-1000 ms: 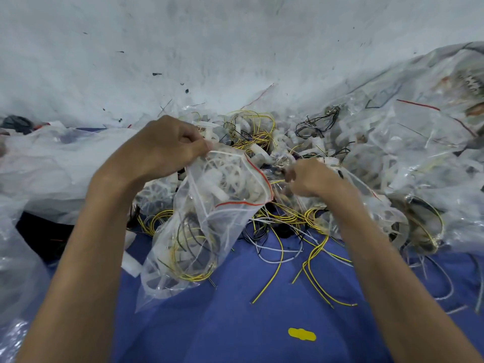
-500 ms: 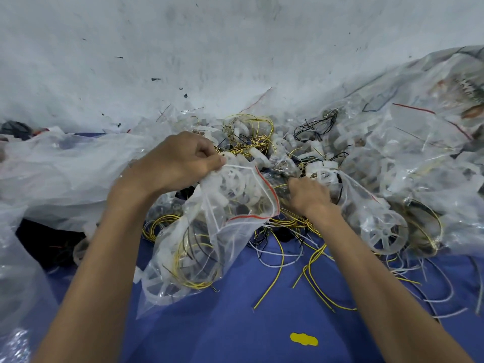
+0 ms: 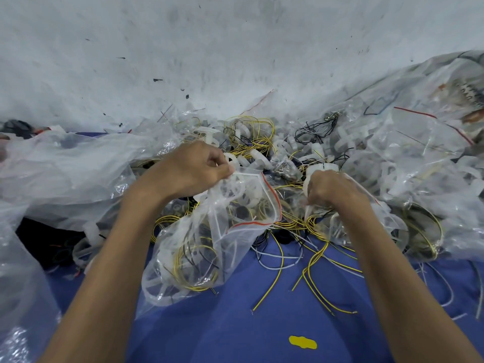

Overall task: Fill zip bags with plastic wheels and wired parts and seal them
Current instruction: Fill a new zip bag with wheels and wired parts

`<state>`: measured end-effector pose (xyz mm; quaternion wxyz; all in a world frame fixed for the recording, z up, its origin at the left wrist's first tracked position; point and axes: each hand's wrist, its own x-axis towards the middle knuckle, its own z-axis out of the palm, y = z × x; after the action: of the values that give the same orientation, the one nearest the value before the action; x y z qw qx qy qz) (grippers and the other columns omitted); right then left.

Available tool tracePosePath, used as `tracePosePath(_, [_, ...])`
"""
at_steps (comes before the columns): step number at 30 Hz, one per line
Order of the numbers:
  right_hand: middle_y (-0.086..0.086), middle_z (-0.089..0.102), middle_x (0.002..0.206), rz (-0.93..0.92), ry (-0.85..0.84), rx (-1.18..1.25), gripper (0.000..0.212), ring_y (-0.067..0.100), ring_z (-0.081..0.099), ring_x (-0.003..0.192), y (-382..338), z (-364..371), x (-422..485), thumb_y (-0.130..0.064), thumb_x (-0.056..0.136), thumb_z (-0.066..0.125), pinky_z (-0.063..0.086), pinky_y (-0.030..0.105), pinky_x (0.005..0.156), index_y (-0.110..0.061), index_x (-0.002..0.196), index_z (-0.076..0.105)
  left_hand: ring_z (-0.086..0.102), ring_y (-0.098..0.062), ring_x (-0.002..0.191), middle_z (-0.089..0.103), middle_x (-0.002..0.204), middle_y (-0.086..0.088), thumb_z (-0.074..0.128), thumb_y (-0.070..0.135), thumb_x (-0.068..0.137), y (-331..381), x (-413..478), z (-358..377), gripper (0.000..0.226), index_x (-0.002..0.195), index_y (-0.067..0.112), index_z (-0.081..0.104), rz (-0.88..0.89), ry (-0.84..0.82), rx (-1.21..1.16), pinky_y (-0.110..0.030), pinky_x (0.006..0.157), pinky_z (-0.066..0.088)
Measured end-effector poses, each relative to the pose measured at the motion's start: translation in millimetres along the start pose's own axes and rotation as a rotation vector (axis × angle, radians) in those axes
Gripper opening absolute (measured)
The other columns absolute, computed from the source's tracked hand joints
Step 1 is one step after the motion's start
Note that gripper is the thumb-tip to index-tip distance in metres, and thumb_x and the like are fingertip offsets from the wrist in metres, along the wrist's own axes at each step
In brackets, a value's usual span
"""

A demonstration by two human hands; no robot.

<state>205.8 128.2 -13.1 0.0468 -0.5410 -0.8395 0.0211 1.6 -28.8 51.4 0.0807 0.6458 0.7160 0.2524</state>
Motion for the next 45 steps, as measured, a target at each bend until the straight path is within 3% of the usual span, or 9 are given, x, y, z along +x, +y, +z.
tracePosePath(4, [0.006, 0.044, 0.062, -0.06, 0.027, 0.105, 0.039, 0.022, 0.049, 0.066, -3, -17, 4, -0.031, 0.09, 0.06, 0.051, 0.042, 0.081, -0.009, 0.06, 0.045, 0.043, 0.013, 0.042, 0.046, 0.038, 0.026, 0.057, 0.033, 0.091, 2, -1, 1, 0.026, 0.066, 0.028, 0.057, 0.004, -0.006, 0.002, -0.021, 0.052, 0.028])
tracePosePath(10, [0.021, 0.065, 0.097, -0.181, 0.365, 0.446, 0.051, 0.034, 0.06, 0.093, -22, -54, -14, -0.041, 0.1, 0.028, 0.044, 0.035, 0.08, -0.003, 0.076, 0.052, 0.043, 0.015, 0.042, 0.045, 0.038, 0.03, 0.056, 0.035, 0.092, 2, -1, 2, 0.025, 0.069, 0.027, 0.058, -0.001, -0.023, -0.006, -0.02, 0.053, 0.028])
tracePosePath(14, [-0.003, 0.047, 0.087, -0.299, -0.044, 0.799, 0.063, 0.0, 0.057, 0.08, -22, -58, -29, -0.068, 0.076, 0.045, 0.046, 0.02, 0.069, -0.009, 0.099, 0.038, 0.043, 0.015, 0.042, 0.046, 0.039, 0.029, 0.056, 0.033, 0.092, 1, -1, 2, 0.024, 0.07, 0.026, 0.059, 0.002, -0.026, 0.004, -0.017, 0.051, 0.028])
tracePosePath(18, [-0.002, 0.052, 0.105, -0.314, -0.013, 0.887, 0.074, 0.004, 0.053, 0.091, -16, -50, -18, -0.036, 0.065, 0.08, 0.051, 0.01, 0.062, -0.015, 0.112, 0.026, 0.043, 0.012, 0.041, 0.045, 0.037, 0.025, 0.057, 0.03, 0.092, 0, 0, 2, 0.021, 0.074, 0.021, 0.062, 0.003, -0.014, -0.014, -0.006, 0.043, 0.029])
tracePosePath(21, [0.019, 0.052, 0.118, -0.201, 0.135, 1.096, 0.065, 0.026, 0.062, 0.097, -16, -49, -8, -0.016, 0.074, 0.078, 0.057, 0.034, 0.076, -0.017, 0.111, 0.025, 0.044, 0.014, 0.043, 0.047, 0.039, 0.028, 0.056, 0.032, 0.092, -1, -1, 1, 0.021, 0.074, 0.024, 0.062, -0.002, -0.022, -0.013, -0.011, 0.045, 0.027])
tracePosePath(28, [0.012, 0.071, 0.09, -0.207, 0.166, 1.365, 0.024, 0.026, 0.067, 0.094, -10, -59, -13, -0.02, 0.086, 0.065, 0.054, 0.029, 0.085, 0.003, 0.09, 0.064, 0.044, 0.014, 0.044, 0.048, 0.041, 0.029, 0.056, 0.035, 0.092, -4, 0, -1, 0.022, 0.075, 0.023, 0.062, -0.003, -0.02, -0.008, -0.023, 0.051, 0.026])
tracePosePath(33, [0.019, 0.056, 0.124, -0.079, 0.048, 1.138, 0.074, 0.032, 0.061, 0.103, -16, -55, -9, -0.063, 0.09, 0.031, 0.047, 0.049, 0.094, -0.002, 0.128, 0.046, 0.045, 0.015, 0.045, 0.048, 0.042, 0.03, 0.056, 0.035, 0.092, -4, 0, 0, 0.022, 0.072, 0.026, 0.061, 0.008, -0.019, 0.003, -0.023, 0.051, 0.026])
tracePosePath(39, [0.027, 0.06, 0.117, -0.139, -0.289, 1.652, 0.082, 0.038, 0.068, 0.087, -20, -59, -15, -0.063, 0.078, 0.044, 0.058, 0.038, 0.063, -0.016, 0.142, 0.025, 0.045, 0.014, 0.046, 0.05, 0.043, 0.029, 0.054, 0.036, 0.092, -6, 0, -1, 0.022, 0.078, 0.023, 0.064, 0.002, -0.022, 0.017, -0.023, 0.052, 0.027])
tracePosePath(45, [0.019, 0.072, 0.085, -0.352, -0.342, 1.75, 0.03, 0.021, 0.072, 0.07, -23, -66, -27, -0.004, 0.072, 0.065, 0.058, 0.023, 0.057, 0.013, 0.095, 0.057, 0.046, 0.012, 0.045, 0.05, 0.043, 0.028, 0.055, 0.037, 0.092, -7, 1, -1, 0.023, 0.081, 0.02, 0.066, -0.014, -0.009, 0.011, -0.022, 0.052, 0.027])
